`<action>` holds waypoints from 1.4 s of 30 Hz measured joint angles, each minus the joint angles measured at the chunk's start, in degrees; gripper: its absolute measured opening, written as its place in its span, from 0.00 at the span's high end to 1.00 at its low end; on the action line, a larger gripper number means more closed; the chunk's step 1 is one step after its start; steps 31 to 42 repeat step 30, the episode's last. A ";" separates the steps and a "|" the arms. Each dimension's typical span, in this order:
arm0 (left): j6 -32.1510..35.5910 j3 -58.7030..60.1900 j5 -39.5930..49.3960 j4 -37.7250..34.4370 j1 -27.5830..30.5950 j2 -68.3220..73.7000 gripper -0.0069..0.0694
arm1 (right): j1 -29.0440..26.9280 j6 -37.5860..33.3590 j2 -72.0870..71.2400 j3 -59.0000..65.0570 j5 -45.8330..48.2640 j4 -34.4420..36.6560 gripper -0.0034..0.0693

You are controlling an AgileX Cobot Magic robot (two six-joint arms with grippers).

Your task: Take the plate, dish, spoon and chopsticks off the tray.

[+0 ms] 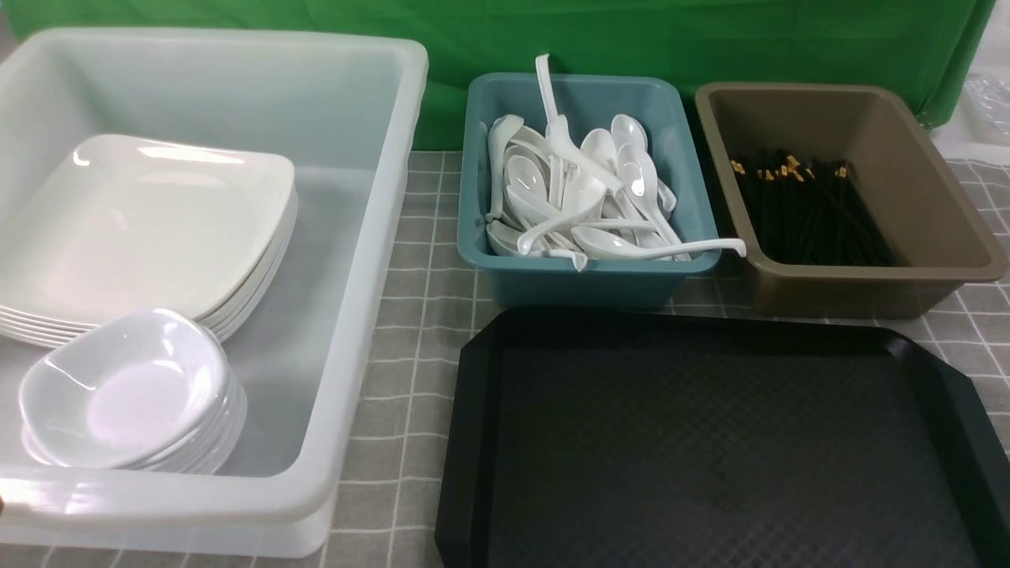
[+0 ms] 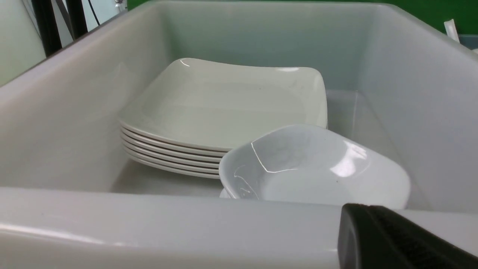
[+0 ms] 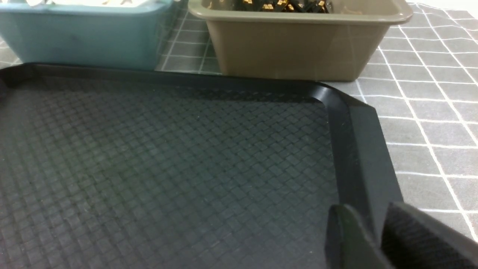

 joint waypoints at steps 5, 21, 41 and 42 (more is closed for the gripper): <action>0.00 0.05 -0.05 0.14 0.00 0.00 0.90 | 0.00 0.00 0.00 0.00 0.00 0.00 0.67; 0.00 0.05 -0.11 0.14 0.00 0.00 0.90 | 0.00 0.00 0.00 0.00 0.00 0.00 0.63; 0.00 0.05 -0.11 0.26 0.00 0.00 0.90 | 0.00 0.00 0.00 0.00 0.00 0.00 0.63; 0.00 0.05 -0.11 0.26 0.00 0.00 0.90 | 0.00 0.00 0.00 0.00 0.00 0.00 0.63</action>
